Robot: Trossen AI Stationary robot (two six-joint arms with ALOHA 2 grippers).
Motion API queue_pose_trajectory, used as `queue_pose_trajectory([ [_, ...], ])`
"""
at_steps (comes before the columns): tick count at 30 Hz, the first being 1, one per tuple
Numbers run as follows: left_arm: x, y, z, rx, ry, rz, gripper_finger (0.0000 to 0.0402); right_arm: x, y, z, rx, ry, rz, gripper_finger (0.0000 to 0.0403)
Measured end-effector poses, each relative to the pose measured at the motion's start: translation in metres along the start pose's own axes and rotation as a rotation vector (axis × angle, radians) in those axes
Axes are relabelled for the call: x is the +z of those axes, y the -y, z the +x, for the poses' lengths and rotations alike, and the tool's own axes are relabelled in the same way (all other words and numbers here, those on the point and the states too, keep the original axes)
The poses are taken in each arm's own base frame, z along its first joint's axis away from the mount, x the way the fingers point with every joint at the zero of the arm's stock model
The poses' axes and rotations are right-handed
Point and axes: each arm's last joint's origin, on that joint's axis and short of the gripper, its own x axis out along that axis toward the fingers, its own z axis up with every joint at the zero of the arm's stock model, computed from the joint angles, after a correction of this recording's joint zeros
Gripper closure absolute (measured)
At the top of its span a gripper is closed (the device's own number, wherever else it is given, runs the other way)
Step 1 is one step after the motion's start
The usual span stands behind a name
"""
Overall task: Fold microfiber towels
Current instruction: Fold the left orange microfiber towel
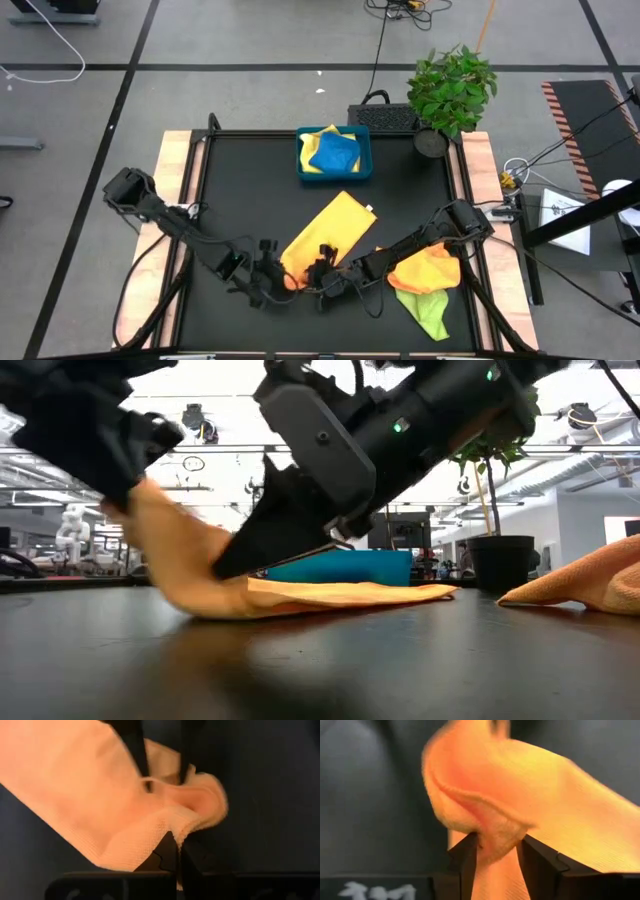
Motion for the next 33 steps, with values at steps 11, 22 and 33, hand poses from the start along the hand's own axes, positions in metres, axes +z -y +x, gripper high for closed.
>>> queue_pose_trajectory([
  [11,0.027,-0.046,0.003,-0.024,-0.054,-0.108,0.0399,0.016,-0.003,-0.036,-0.095,-0.034,0.012,0.0264],
  [22,0.03,-0.075,0.008,-0.03,-0.072,-0.177,0.0399,0.023,0.002,-0.037,-0.073,-0.022,0.134,0.02],
  [33,0.031,-0.1,0.012,0.011,-0.076,-0.228,0.0398,0.05,0.006,-0.057,-0.048,0.097,0.148,0.0115],
])
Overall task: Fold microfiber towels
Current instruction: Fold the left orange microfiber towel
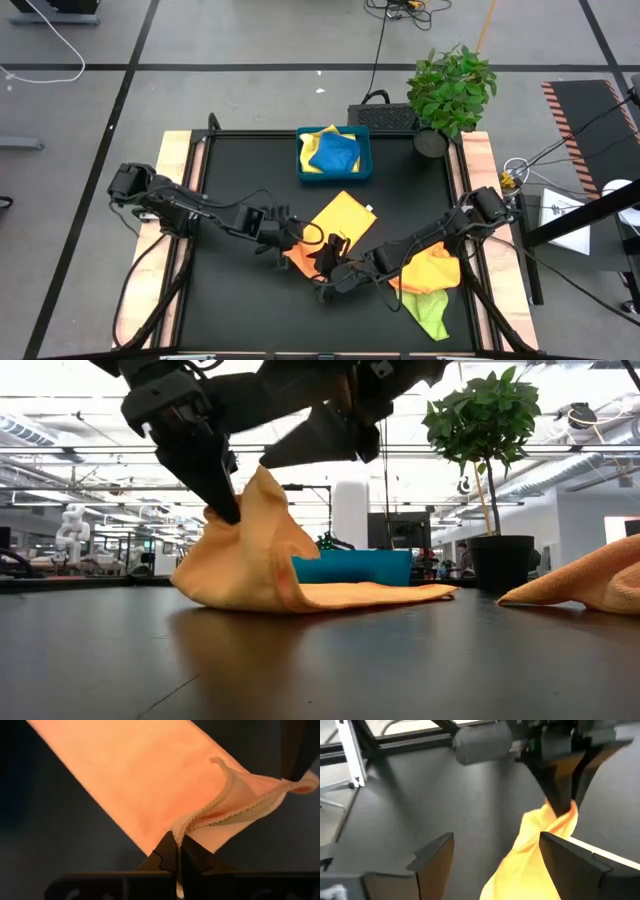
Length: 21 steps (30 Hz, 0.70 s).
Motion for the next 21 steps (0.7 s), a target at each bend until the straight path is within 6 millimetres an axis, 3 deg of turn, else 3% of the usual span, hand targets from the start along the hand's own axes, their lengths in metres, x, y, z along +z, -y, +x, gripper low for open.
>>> queue_pose_trajectory([
  [7,0.002,-0.004,0.0,0.006,0.008,0.003,0.0398,-0.014,0.012,0.018,-0.133,-0.016,0.05,0.0112],
  [14,0.001,0.0,0.0,-0.001,0.007,0.014,0.0397,-0.015,0.027,0.022,-0.261,-0.032,0.022,0.0112],
  [21,-0.001,0.007,-0.001,-0.014,0.007,0.063,0.0397,-0.023,0.044,0.029,-0.138,-0.175,0.07,0.0112],
])
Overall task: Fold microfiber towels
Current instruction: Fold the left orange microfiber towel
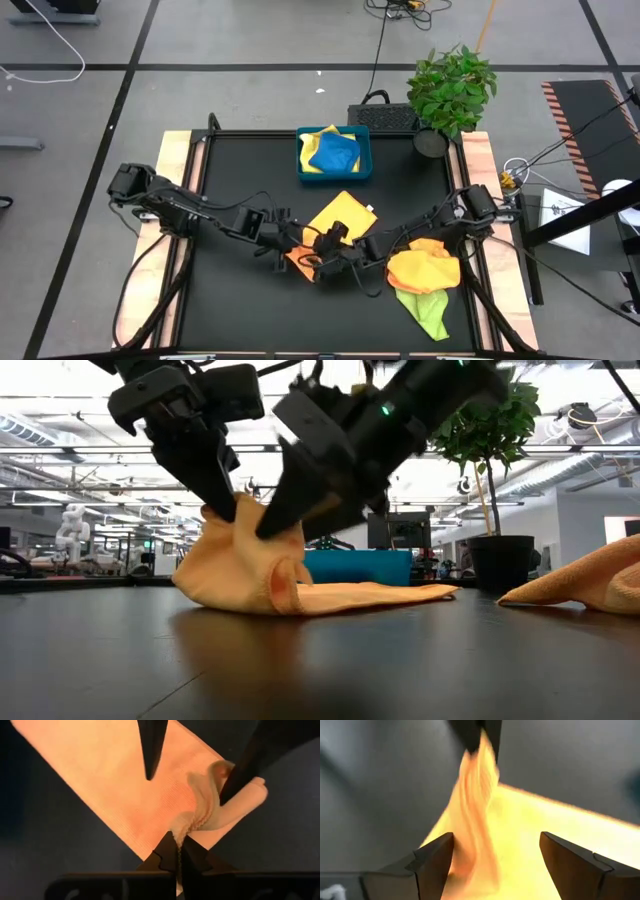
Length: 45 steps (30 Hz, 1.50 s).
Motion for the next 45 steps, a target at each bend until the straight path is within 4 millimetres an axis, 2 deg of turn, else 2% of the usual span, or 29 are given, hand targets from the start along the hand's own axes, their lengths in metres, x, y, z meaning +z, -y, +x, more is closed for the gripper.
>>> queue_pose_trajectory([
  [7,-0.002,0.007,-0.001,-0.013,0.0,0.044,0.0398,-0.023,0.021,0.012,0.108,-0.067,0.049,0.0134],
  [14,-0.003,0.009,-0.001,-0.015,-0.007,0.052,0.0395,-0.041,0.035,0.013,0.356,0.064,0.124,0.0186],
  [19,-0.003,0.009,-0.001,-0.013,-0.007,0.052,0.0393,-0.051,0.045,0.005,0.424,0.157,0.168,0.023],
  [25,-0.003,0.008,-0.001,-0.009,-0.006,0.053,0.0397,-0.052,0.053,-0.01,0.457,0.229,0.187,0.0281],
  [33,-0.002,0.008,-0.001,-0.004,-0.001,0.051,0.0398,-0.051,0.053,-0.012,0.457,0.245,0.167,0.0356],
  [35,-0.002,0.008,-0.001,-0.004,-0.001,0.051,0.0394,-0.05,0.053,-0.012,0.456,0.251,0.161,0.0356],
  [38,-0.002,0.008,-0.001,-0.004,-0.001,0.051,0.039,-0.048,0.057,-0.011,0.456,0.263,0.174,0.0331],
  [45,-0.002,0.008,-0.001,-0.003,0.002,0.059,0.0395,-0.035,0.07,-0.003,0.483,0.228,0.253,0.0218],
])
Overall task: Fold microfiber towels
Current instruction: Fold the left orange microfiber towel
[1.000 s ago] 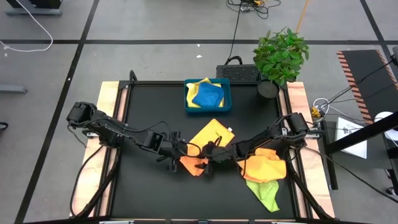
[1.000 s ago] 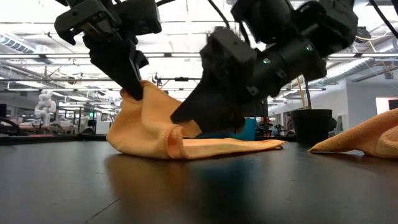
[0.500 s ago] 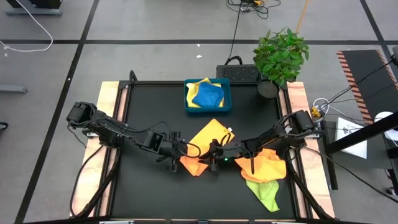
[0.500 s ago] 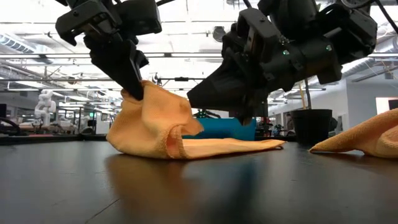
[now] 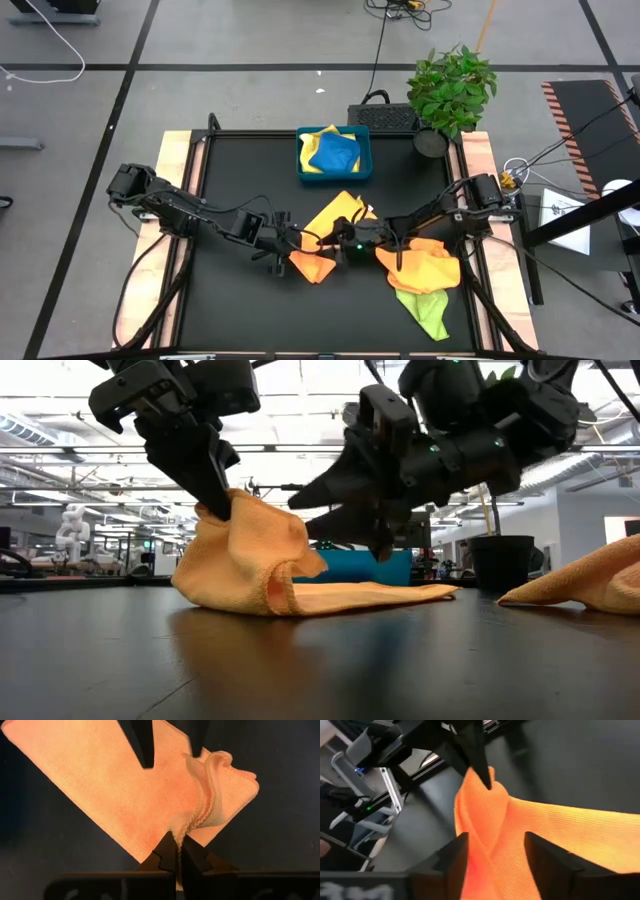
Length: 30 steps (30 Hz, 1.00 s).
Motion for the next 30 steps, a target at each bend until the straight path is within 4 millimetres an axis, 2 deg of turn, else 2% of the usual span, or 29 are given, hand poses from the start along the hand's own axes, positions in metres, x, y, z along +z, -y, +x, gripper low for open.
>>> queue_pose_trajectory([
  [6,0.0,0.0,0.0,0.001,0.002,0.012,0.0395,0.017,-0.012,0.012,0.046,-0.02,-0.065,0.0149],
  [9,0.0,-0.001,0.0,0.002,0.002,0.011,0.0395,0.018,-0.013,0.017,0.007,-0.08,-0.093,0.0141],
  [13,0.0,-0.001,0.0,0.002,0.002,0.012,0.0396,0.018,-0.012,0.02,-0.024,-0.128,-0.1,0.015],
  [19,0.0,-0.001,0.0,0.002,0.002,0.013,0.0397,0.014,-0.01,0.019,-0.043,-0.162,-0.099,0.0199],
  [24,0.0,-0.001,0.0,0.002,0.002,0.015,0.0392,0.009,-0.007,0.018,-0.059,-0.214,-0.099,0.0265],
  [30,0.0,-0.001,0.0,0.002,0.001,0.014,0.0394,0.008,-0.009,0.017,0.022,-0.261,-0.108,0.0352],
])
